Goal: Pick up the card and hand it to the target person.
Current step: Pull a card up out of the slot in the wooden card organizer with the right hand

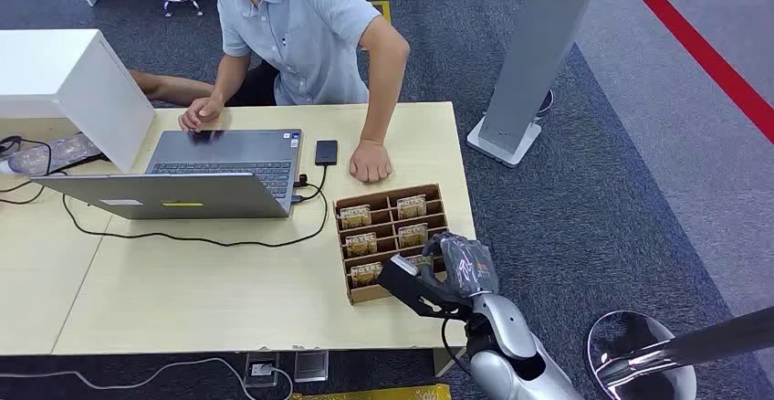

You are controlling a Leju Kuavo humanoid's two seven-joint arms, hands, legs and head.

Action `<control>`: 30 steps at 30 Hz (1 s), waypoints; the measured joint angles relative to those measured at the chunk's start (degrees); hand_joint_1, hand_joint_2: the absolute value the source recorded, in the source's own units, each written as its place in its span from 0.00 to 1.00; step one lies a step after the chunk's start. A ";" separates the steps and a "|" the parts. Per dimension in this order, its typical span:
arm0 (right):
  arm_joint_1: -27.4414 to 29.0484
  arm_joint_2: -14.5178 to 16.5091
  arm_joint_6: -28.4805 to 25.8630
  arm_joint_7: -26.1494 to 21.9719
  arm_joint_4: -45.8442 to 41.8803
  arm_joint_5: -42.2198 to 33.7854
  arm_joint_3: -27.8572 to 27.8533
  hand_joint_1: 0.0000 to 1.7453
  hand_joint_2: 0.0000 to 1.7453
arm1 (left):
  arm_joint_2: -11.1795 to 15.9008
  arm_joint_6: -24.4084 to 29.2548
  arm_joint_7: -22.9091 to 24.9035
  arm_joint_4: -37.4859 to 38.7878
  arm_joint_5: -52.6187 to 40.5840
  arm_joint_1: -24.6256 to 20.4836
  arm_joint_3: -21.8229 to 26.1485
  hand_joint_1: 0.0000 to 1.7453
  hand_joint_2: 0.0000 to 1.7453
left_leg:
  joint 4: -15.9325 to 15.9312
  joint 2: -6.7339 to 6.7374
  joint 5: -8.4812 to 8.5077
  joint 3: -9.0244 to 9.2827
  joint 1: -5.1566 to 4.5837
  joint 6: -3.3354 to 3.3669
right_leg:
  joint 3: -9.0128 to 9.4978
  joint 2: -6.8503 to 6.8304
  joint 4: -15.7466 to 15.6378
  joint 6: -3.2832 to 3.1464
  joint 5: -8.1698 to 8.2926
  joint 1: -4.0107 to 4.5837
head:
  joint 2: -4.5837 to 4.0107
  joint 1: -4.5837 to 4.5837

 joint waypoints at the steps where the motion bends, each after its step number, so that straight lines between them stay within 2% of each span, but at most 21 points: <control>1: 0.00 0.00 0.00 0.00 0.00 0.00 0.00 0.55 1.00 | 0.00 0.00 0.00 0.00 0.00 0.00 0.00 0.00 0.00 | -0.02 0.00 0.01 0.02 0.01 0.00 | 0.02 0.01 -0.03 -0.01 0.01 0.01 | 0.00 0.00; 9: 0.10 0.15 -0.76 -0.12 -0.11 -0.34 -0.25 0.46 1.00 | 0.03 -0.15 0.01 -0.01 -0.14 0.00 -0.20 0.00 0.00 | 0.00 0.00 0.00 0.01 0.01 0.00 | 0.01 0.00 -0.01 0.00 0.01 0.01 | 0.00 0.00; 14: 0.15 0.11 -0.99 -0.22 -1.35 -0.63 -0.38 0.47 1.00 | 0.03 -0.19 0.02 0.00 -0.18 -0.01 -0.30 0.00 0.00 | 0.00 0.01 0.01 0.00 0.02 0.00 | 0.00 0.02 -0.02 -0.01 0.02 0.02 | 0.00 0.00; 25: 0.11 0.63 -0.13 -0.27 0.80 -1.03 0.05 0.56 1.00 | -0.12 -0.07 0.44 0.06 0.08 -0.01 -0.12 0.00 0.00 | -0.01 0.01 0.00 0.01 0.01 0.00 | 0.01 0.01 -0.02 0.00 0.01 0.01 | 0.00 0.00; 30: 0.41 0.70 0.14 -0.25 1.22 -1.23 0.08 0.52 1.00 | -0.19 0.03 0.53 0.05 0.19 -0.01 -0.02 0.00 0.00 | 0.00 -0.01 0.00 0.01 0.01 0.00 | 0.02 0.00 -0.01 0.00 0.00 0.01 | 0.00 0.00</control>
